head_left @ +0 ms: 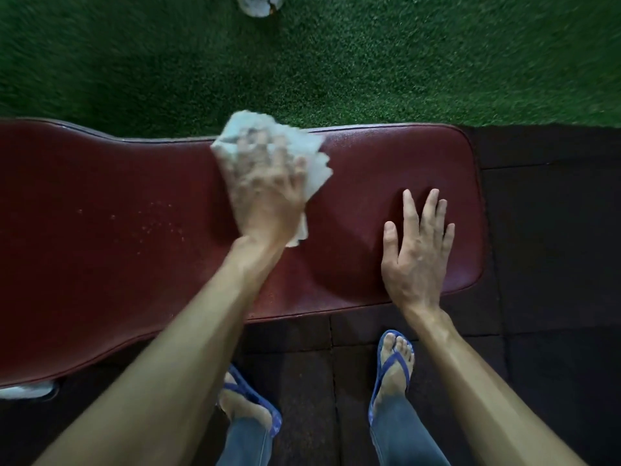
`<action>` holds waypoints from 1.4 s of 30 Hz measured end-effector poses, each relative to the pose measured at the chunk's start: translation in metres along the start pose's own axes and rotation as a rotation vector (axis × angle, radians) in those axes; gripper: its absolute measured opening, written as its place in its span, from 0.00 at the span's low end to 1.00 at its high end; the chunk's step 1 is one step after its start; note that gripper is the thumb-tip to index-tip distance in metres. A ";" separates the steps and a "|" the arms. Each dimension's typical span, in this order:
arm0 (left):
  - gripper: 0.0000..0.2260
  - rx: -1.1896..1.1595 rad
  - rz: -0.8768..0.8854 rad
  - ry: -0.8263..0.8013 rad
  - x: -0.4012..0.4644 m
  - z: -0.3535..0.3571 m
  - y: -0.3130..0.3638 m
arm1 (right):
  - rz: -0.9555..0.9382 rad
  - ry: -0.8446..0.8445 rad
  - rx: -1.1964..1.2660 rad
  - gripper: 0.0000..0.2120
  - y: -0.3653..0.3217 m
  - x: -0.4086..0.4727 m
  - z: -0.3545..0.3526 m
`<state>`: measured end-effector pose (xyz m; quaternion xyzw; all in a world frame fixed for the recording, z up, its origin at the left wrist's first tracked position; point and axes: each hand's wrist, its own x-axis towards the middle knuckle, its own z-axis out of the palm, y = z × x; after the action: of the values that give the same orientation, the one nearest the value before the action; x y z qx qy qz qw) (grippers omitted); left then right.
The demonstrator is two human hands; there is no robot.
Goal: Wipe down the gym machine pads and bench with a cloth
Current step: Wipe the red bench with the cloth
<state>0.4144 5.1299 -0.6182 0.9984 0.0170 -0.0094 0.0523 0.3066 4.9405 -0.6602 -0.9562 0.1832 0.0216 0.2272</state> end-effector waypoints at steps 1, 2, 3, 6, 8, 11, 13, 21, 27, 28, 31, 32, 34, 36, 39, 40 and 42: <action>0.24 0.014 0.079 -0.004 -0.008 0.003 0.009 | -0.004 -0.008 0.002 0.27 0.000 0.000 -0.001; 0.24 0.016 0.160 -0.009 -0.024 0.006 0.013 | -0.008 -0.015 0.005 0.27 0.001 -0.001 -0.001; 0.23 0.016 0.233 -0.008 -0.042 0.007 0.010 | -0.010 -0.023 0.010 0.27 0.001 -0.001 -0.003; 0.22 0.060 0.342 -0.027 -0.096 -0.003 -0.034 | -0.013 -0.052 0.016 0.27 -0.006 0.000 -0.003; 0.23 0.116 0.339 -0.047 -0.117 -0.014 -0.081 | 0.000 -0.067 0.022 0.27 -0.015 0.000 -0.002; 0.24 0.095 0.264 -0.069 -0.092 -0.022 -0.132 | 0.026 -0.071 0.015 0.27 -0.022 -0.001 -0.002; 0.27 0.012 0.099 -0.049 -0.047 -0.015 -0.131 | 0.025 -0.073 0.019 0.27 -0.022 -0.001 -0.001; 0.22 -0.038 0.228 -0.001 -0.041 -0.002 -0.040 | 0.010 -0.080 0.044 0.26 -0.024 -0.002 -0.002; 0.20 0.086 0.469 -0.094 -0.116 -0.037 -0.154 | -0.054 -0.133 0.041 0.26 -0.085 -0.013 0.014; 0.20 0.089 0.459 -0.107 -0.114 -0.044 -0.175 | -0.062 -0.144 0.039 0.26 -0.096 -0.016 0.017; 0.21 0.050 0.293 -0.090 -0.071 -0.054 -0.214 | -0.071 -0.160 0.011 0.27 -0.126 -0.029 0.028; 0.20 0.022 0.225 -0.058 -0.047 -0.053 -0.213 | -0.080 -0.164 -0.006 0.27 -0.134 -0.033 0.032; 0.19 -0.013 0.138 -0.013 -0.001 -0.046 -0.193 | -0.076 -0.170 -0.030 0.27 -0.146 -0.039 0.039; 0.21 -0.004 0.138 -0.020 0.020 -0.034 -0.160 | -0.047 -0.166 -0.043 0.28 -0.150 -0.040 0.045; 0.21 -0.023 0.215 -0.028 -0.004 -0.024 -0.132 | -0.035 -0.112 -0.128 0.28 -0.148 -0.043 0.052; 0.21 -0.044 0.236 -0.021 -0.019 -0.024 -0.134 | -0.037 -0.094 -0.154 0.28 -0.148 -0.044 0.053; 0.20 -0.079 0.268 -0.014 -0.045 -0.026 -0.144 | -0.041 -0.083 -0.165 0.28 -0.150 -0.044 0.053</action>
<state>0.3643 5.2746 -0.6061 0.9888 -0.1166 -0.0085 0.0923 0.3216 5.1032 -0.6382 -0.9735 0.1515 0.0716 0.1555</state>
